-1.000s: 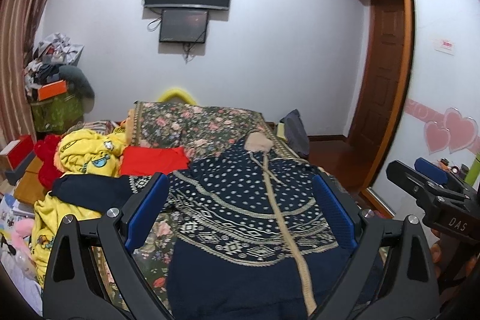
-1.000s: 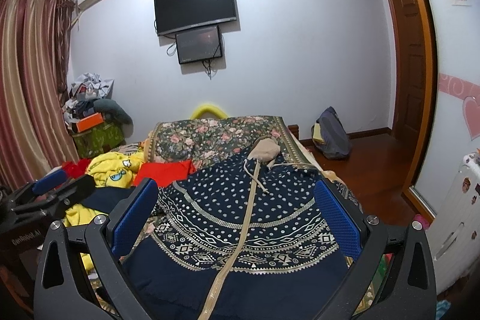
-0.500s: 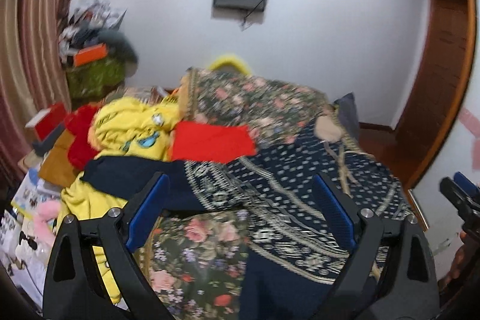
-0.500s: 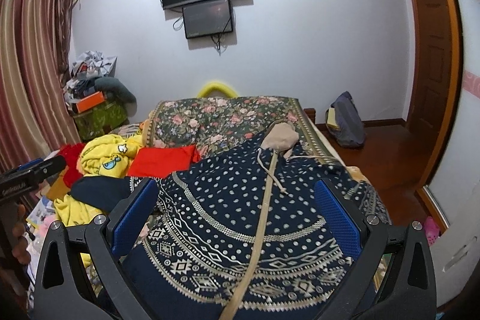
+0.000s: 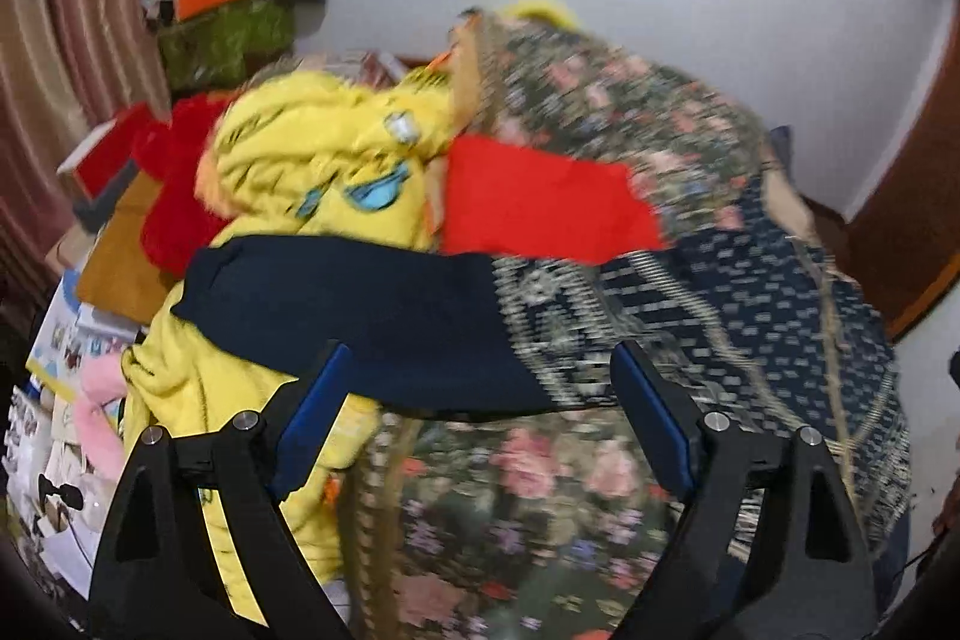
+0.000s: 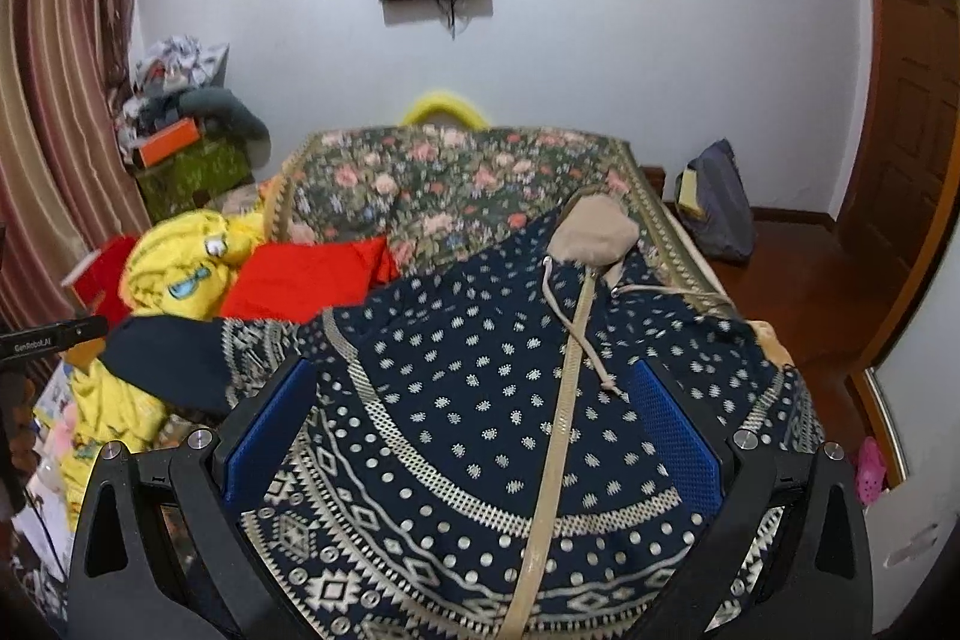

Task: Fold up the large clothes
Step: 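Reach the left tool to the navy sleeve and grasp its cuff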

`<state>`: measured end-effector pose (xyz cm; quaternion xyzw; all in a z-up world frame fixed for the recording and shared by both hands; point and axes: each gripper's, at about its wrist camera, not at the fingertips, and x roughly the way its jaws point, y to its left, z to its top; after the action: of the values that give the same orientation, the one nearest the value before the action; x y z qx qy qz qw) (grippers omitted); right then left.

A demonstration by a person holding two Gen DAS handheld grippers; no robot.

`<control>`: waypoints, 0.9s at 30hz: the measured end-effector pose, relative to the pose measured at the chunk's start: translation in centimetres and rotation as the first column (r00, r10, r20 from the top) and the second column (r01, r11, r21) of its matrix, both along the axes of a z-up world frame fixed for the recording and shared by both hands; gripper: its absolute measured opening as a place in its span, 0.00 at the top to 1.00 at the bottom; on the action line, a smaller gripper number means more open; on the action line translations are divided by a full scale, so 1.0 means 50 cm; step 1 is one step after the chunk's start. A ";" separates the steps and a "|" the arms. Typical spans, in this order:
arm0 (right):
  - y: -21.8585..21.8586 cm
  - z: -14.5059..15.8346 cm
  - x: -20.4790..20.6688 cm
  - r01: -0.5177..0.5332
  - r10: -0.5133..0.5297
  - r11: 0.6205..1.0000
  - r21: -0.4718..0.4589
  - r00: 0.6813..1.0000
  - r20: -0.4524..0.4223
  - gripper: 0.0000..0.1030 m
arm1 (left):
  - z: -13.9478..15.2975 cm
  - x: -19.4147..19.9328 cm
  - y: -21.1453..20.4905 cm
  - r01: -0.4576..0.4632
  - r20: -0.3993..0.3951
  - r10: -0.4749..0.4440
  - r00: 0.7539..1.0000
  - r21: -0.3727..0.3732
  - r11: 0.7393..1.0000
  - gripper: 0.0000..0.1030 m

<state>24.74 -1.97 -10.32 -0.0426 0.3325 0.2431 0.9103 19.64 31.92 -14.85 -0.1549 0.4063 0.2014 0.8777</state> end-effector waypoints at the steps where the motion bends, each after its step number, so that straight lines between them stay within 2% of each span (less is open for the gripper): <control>1: 0.008 -0.010 0.012 -0.006 0.005 1.000 -0.014 1.000 -0.011 0.00 | -0.021 0.008 0.023 -0.012 -0.016 0.011 1.000 -0.019 1.000 0.15; 5: 0.028 -0.045 0.046 -0.024 0.021 0.998 -0.051 0.998 -0.053 0.00 | -0.106 0.024 0.119 -0.105 -0.085 0.097 0.992 -0.107 0.989 0.15; 8: 0.036 -0.069 0.063 -0.029 0.023 0.997 -0.076 0.997 -0.069 0.00 | -0.150 0.016 0.173 -0.170 -0.110 0.156 0.982 -0.132 0.977 0.15; 15: 0.045 -0.116 0.093 -0.038 0.025 0.993 -0.110 0.993 -0.117 0.00 | -0.212 -0.010 0.253 -0.244 -0.147 0.217 0.965 -0.203 0.948 0.15; 17: 0.046 -0.129 0.099 -0.041 0.025 0.993 -0.114 0.991 -0.131 0.00 | -0.227 -0.015 0.273 -0.256 -0.150 0.224 0.963 -0.245 0.935 0.15; 20: 0.044 -0.145 0.107 -0.045 0.027 0.993 -0.109 0.987 -0.160 0.00 | -0.252 -0.022 0.296 -0.286 -0.149 0.250 0.957 -0.327 0.901 0.20; 22: 0.043 -0.154 0.111 -0.048 0.028 0.993 -0.108 0.984 -0.176 0.00 | -0.265 -0.020 0.310 -0.306 -0.151 0.269 0.951 -0.354 0.884 0.31; 27: 0.037 -0.162 0.117 -0.041 0.020 0.994 -0.104 0.980 -0.197 0.00 | -0.274 -0.009 0.332 -0.368 -0.155 0.334 0.930 -0.350 0.861 0.48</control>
<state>30.61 -0.10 -18.43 -0.0725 0.4320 0.2417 0.8658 19.20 48.54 -28.55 -0.3812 0.4405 0.2835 0.7617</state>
